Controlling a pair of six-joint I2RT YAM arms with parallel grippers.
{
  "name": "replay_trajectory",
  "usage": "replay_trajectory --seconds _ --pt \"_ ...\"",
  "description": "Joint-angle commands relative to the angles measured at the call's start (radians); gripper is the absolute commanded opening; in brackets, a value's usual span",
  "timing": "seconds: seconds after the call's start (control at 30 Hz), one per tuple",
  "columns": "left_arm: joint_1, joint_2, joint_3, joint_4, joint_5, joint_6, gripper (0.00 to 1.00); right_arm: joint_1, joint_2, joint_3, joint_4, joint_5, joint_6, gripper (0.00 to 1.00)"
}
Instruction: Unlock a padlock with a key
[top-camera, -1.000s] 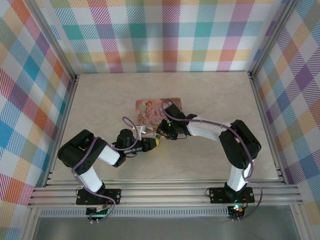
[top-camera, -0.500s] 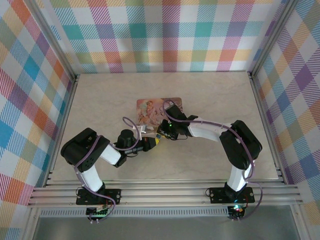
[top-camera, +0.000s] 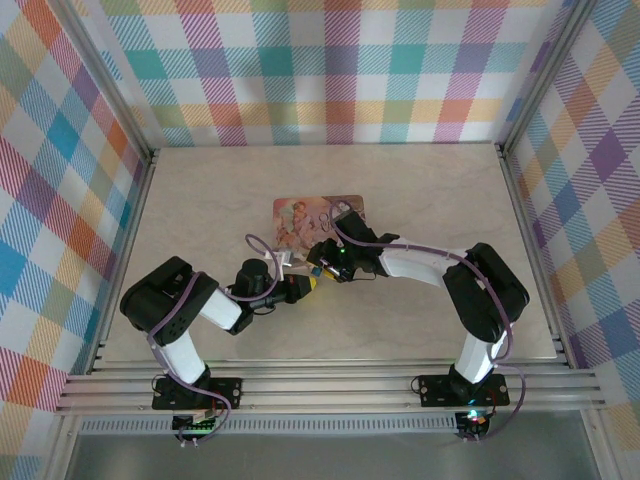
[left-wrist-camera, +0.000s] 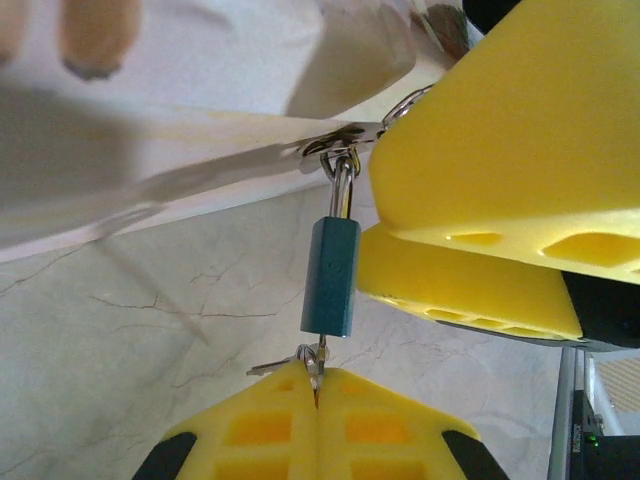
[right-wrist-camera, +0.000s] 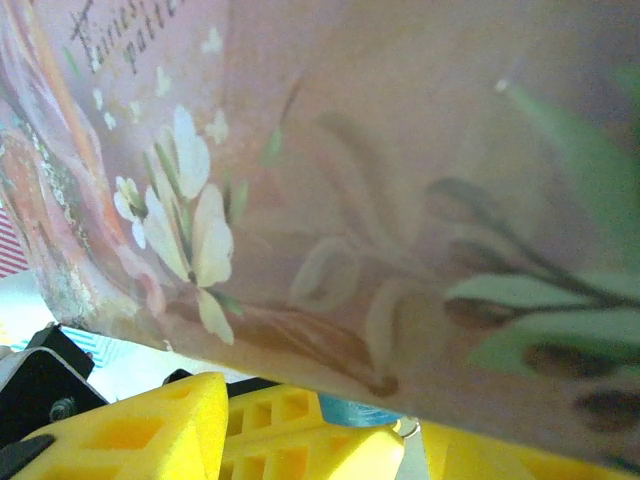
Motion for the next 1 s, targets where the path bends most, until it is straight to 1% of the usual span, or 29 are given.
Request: replay_trajectory --seconds 0.0,0.23,0.47,0.67,0.83,0.97 --pt "-0.001 -0.037 0.02 -0.043 -0.004 -0.004 0.0 0.019 0.046 -0.031 -0.085 -0.045 0.062 0.52" --pt "-0.002 -0.08 0.034 -0.089 0.006 -0.016 0.0 0.037 0.059 -0.038 -0.084 -0.009 0.064 0.51" --pt "-0.001 -0.12 0.049 -0.162 0.015 0.002 0.0 0.051 0.026 -0.096 -0.077 0.072 0.088 0.53" --pt "-0.002 -0.104 0.049 -0.154 0.018 -0.003 0.0 0.052 -0.008 -0.146 0.039 0.124 0.108 0.47" --pt "-0.002 -0.094 0.051 -0.131 0.027 -0.02 0.0 0.059 0.015 -0.133 0.046 0.117 0.107 0.46" --pt "-0.002 -0.1 0.055 -0.142 0.025 -0.01 0.0 0.072 0.019 -0.146 0.036 0.141 0.122 0.46"
